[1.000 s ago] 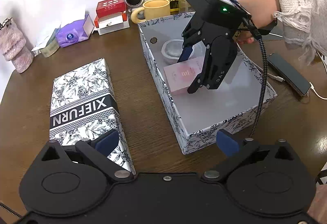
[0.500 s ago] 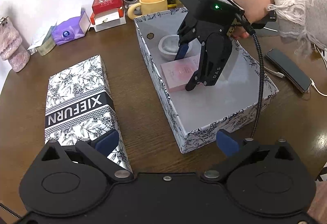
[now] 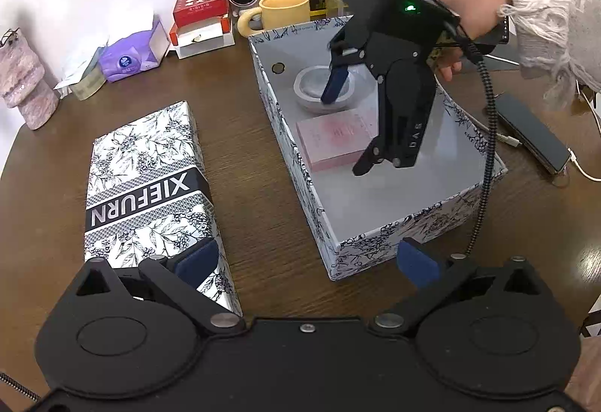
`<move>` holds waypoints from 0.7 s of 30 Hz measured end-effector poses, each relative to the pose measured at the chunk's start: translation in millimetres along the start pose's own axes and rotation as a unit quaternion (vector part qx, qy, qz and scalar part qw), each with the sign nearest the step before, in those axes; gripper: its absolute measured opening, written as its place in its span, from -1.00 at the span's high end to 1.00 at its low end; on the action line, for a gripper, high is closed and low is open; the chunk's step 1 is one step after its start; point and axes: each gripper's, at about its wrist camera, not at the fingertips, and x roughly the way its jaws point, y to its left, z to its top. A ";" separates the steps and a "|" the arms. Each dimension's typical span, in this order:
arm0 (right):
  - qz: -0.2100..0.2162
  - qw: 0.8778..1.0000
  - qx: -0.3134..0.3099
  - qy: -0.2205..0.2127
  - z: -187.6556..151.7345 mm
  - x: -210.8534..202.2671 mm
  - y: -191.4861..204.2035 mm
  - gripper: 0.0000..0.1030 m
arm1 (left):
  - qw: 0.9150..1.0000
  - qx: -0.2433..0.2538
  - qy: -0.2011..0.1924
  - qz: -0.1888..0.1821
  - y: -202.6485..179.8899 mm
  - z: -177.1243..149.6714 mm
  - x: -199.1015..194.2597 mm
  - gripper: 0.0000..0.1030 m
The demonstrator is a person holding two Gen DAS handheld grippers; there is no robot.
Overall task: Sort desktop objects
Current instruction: 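Open the right gripper to release the palette and withdraw upward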
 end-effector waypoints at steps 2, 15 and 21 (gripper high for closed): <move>-0.007 1.000 0.004 -0.011 1.3 -10.5 -0.2 -1.00 | 1.000 -0.001 -0.002 0.001 -0.6 0.7 -3.5 -0.99; -0.094 0.986 0.062 -0.121 2.2 -100.1 36.3 -1.00 | 0.999 0.029 -0.014 -0.004 -12.6 -5.1 -30.8 -0.99; -0.121 0.980 0.086 -0.135 -3.3 -136.3 86.8 -1.00 | 0.998 0.063 -0.022 -0.021 -19.6 -15.4 -45.3 -0.99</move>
